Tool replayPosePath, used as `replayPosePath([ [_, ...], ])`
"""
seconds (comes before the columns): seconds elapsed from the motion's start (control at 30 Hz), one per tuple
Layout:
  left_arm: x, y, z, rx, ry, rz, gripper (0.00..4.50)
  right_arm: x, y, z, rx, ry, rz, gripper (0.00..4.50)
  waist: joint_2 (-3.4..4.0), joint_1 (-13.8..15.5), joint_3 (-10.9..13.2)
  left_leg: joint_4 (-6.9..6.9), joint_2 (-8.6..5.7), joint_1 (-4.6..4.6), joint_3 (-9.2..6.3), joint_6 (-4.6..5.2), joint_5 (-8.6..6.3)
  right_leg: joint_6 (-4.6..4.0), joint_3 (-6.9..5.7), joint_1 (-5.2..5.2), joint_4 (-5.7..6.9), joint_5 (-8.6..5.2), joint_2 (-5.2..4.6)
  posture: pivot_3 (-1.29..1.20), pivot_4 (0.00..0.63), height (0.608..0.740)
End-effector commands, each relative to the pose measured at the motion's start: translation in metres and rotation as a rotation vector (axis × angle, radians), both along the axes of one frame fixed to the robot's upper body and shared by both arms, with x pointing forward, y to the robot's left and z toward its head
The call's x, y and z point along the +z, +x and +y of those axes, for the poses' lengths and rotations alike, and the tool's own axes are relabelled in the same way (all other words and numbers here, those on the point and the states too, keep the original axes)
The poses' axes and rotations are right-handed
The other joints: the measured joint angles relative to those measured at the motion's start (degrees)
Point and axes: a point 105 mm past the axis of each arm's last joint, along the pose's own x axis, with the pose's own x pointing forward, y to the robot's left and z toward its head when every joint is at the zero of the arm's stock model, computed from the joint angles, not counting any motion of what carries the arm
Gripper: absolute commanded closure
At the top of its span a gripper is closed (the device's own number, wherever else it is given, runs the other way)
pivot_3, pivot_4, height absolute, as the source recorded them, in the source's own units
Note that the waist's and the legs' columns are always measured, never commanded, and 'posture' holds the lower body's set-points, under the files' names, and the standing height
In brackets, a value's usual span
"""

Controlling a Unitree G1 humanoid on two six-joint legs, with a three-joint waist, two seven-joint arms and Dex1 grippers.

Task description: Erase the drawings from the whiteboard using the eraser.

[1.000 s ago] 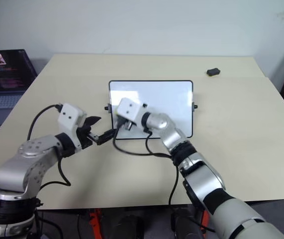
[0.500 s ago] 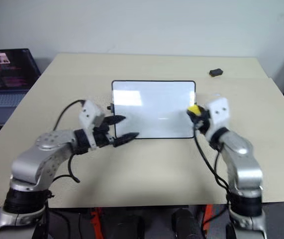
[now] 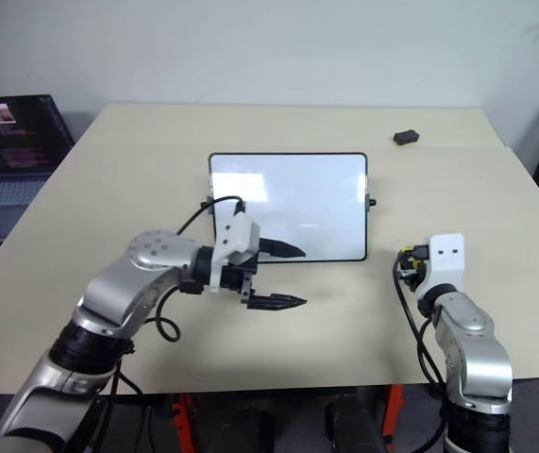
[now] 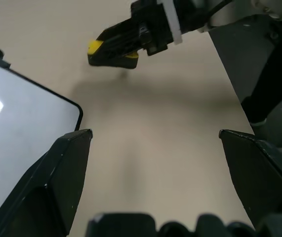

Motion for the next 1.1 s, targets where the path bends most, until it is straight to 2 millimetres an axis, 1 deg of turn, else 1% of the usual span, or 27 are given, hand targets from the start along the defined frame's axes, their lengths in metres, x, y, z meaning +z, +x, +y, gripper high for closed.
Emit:
replayPosePath([
  [0.03,0.006,-0.003,-0.005,-0.036,-0.007,-0.042,0.00,0.011,0.006,-0.016,-0.070,0.033,-0.048,3.38,0.00,0.00,0.00,0.00,0.00,0.00,0.01,0.00,0.00,0.00,0.01,0.00,0.00,0.00,0.00,0.00,0.150,0.740],
  [0.17,0.005,-0.004,-0.005,-0.038,-0.006,-0.042,0.00,0.007,0.011,-0.018,-0.058,0.050,-0.021,3.38,0.00,-0.04,0.00,0.01,0.00,0.01,0.01,0.00,0.00,0.00,0.00,0.00,0.03,0.00,0.00,0.00,0.150,0.740],
  [0.33,0.002,-0.005,-0.003,-0.013,-0.007,-0.038,0.00,0.001,0.015,-0.015,0.004,0.055,0.013,3.38,0.01,0.00,0.00,0.01,0.00,0.01,0.04,0.01,0.00,0.00,0.00,0.00,0.04,0.00,0.02,0.00,0.150,0.740],
  [0.5,0.000,-0.006,0.000,0.017,-0.014,-0.033,0.00,0.000,0.019,-0.019,0.000,0.063,0.011,3.38,0.01,-0.01,0.00,0.01,0.01,0.01,0.05,0.01,0.00,0.00,0.00,0.00,0.04,0.00,0.01,0.00,0.150,0.740],
  [0.57,0.002,-0.006,0.000,0.032,-0.030,-0.034,0.00,0.000,0.020,-0.019,0.006,0.061,0.006,2.66,0.00,0.05,0.00,0.03,0.01,0.01,0.05,0.01,0.00,0.00,0.00,0.00,0.05,0.00,0.01,0.00,0.150,0.740],
  [0.6,0.002,-0.005,0.000,0.041,-0.037,-0.034,0.00,0.000,0.020,-0.018,0.012,0.061,0.004,2.45,0.00,0.06,0.00,0.03,0.01,0.01,0.05,0.01,0.00,0.01,0.00,0.00,0.05,0.00,0.01,0.00,0.150,0.740],
  [0.63,0.002,-0.005,-0.001,0.048,-0.041,-0.034,0.00,0.000,0.020,-0.018,0.016,0.063,0.002,2.13,0.01,0.06,0.00,0.03,0.01,0.01,0.05,0.01,0.00,0.01,0.00,0.00,0.05,0.00,0.01,0.00,0.150,0.740],
  [0.77,0.001,-0.005,0.000,0.072,-0.050,-0.033,0.00,0.004,0.023,-0.018,0.013,0.059,-0.020,0.66,0.01,0.05,0.00,0.02,0.02,0.01,0.06,0.01,0.00,0.01,0.00,0.00,0.05,0.00,0.01,0.00,0.150,0.740],
  [0.8,0.001,-0.004,0.002,0.089,-0.057,-0.031,0.00,0.011,0.025,-0.017,0.020,0.071,-0.059,0.40,0.01,0.04,0.00,0.02,0.02,0.02,0.06,0.01,0.00,0.01,0.01,0.00,0.05,0.00,0.01,0.00,0.150,0.740],
  [0.83,0.001,-0.003,0.003,0.101,-0.063,-0.030,0.00,0.017,0.026,-0.016,0.025,0.080,-0.088,0.01,0.01,0.01,0.00,0.02,0.02,0.02,0.06,0.01,0.00,0.00,0.01,0.00,0.05,0.00,0.01,0.00,0.150,0.740],
  [0.9,0.004,0.001,0.012,0.173,-0.098,-0.024,0.00,0.042,0.024,-0.013,0.051,0.129,-0.203,0.01,0.01,-0.08,0.00,0.02,0.03,0.02,0.07,0.01,0.00,0.01,0.01,0.00,0.05,0.00,0.01,0.00,0.150,0.740],
  [0.93,0.005,0.003,0.015,0.201,-0.113,-0.023,0.00,0.050,0.023,-0.013,0.056,0.139,-0.237,0.01,0.02,-0.11,0.01,0.02,0.03,0.03,0.06,0.01,0.00,0.01,0.02,0.00,0.06,0.00,0.01,0.00,0.150,0.740],
  [0.97,0.009,0.008,0.022,0.264,-0.146,-0.031,0.00,0.058,0.021,-0.015,0.052,0.146,-0.276,0.01,0.02,-0.08,0.01,0.02,0.04,0.03,0.04,0.01,0.00,0.01,0.01,0.00,0.06,0.00,0.01,0.00,0.150,0.740],
  [1.07,0.019,0.021,0.037,0.414,-0.229,-0.057,0.00,0.070,0.018,-0.025,0.025,0.138,-0.337,0.01,0.02,0.34,0.01,0.03,0.05,0.00,-0.05,0.01,0.00,0.01,-0.04,0.00,0.04,0.00,0.01,0.00,0.150,0.740],
  [1.1,0.023,0.027,0.045,0.479,-0.263,-0.071,0.00,0.073,0.017,-0.031,-0.001,0.120,-0.361,0.01,0.02,0.50,0.01,0.03,0.03,0.01,-0.07,0.01,0.00,0.01,-0.03,0.01,0.04,0.00,-0.01,0.00,0.150,0.740],
])
